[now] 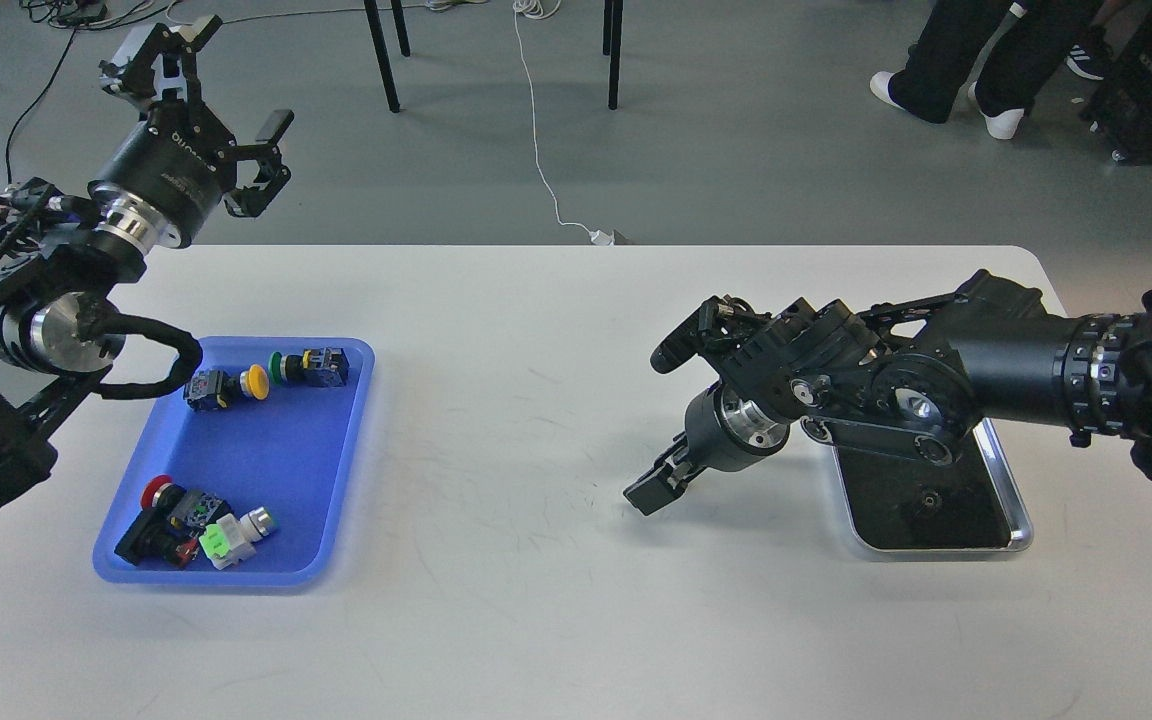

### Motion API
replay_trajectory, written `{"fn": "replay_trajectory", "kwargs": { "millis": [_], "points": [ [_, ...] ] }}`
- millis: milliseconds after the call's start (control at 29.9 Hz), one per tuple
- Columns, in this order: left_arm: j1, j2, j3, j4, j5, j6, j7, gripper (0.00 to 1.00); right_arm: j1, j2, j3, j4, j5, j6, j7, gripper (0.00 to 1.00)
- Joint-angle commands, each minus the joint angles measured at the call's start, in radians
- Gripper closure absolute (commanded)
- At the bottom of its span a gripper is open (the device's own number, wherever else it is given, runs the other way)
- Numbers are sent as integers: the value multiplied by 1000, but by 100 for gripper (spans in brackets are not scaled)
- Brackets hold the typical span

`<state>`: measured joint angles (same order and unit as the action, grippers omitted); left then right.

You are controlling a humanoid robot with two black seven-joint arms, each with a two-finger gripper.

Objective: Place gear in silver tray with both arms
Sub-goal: 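Close the right gripper on the black gear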

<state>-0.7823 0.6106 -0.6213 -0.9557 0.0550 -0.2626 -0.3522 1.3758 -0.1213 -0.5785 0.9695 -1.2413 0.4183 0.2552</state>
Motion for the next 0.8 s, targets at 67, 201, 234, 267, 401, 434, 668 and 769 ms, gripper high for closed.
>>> {"fn": "replay_trajectory", "kwargs": {
  "millis": [67,201,234,267,401,434,668,769],
  "points": [
    [9,8,0,0,0,-3,-1,2,-4,-1,-17,0,-4,-1,-4,36],
    [28,15,0,0,3,-24,-2,2,-6,0,-15,0,-3,-22,-4,40],
    [32,18,0,0,3,-36,-2,2,-6,2,-15,0,-3,-30,-4,41],
    [34,18,0,0,3,-49,-2,2,-6,5,-15,0,-3,-33,-4,41],
    [34,23,0,0,5,-55,-2,2,-6,8,-17,0,-3,-33,-7,59],
    [34,26,0,0,5,-55,-2,2,-6,9,-17,0,-3,-33,-10,66],
    [34,40,0,0,5,-55,-4,2,-6,3,-18,6,-3,-32,-10,82],
    [34,40,-1,0,5,-55,-7,2,-4,-1,-18,9,-3,-32,-7,90]
  ]
}}
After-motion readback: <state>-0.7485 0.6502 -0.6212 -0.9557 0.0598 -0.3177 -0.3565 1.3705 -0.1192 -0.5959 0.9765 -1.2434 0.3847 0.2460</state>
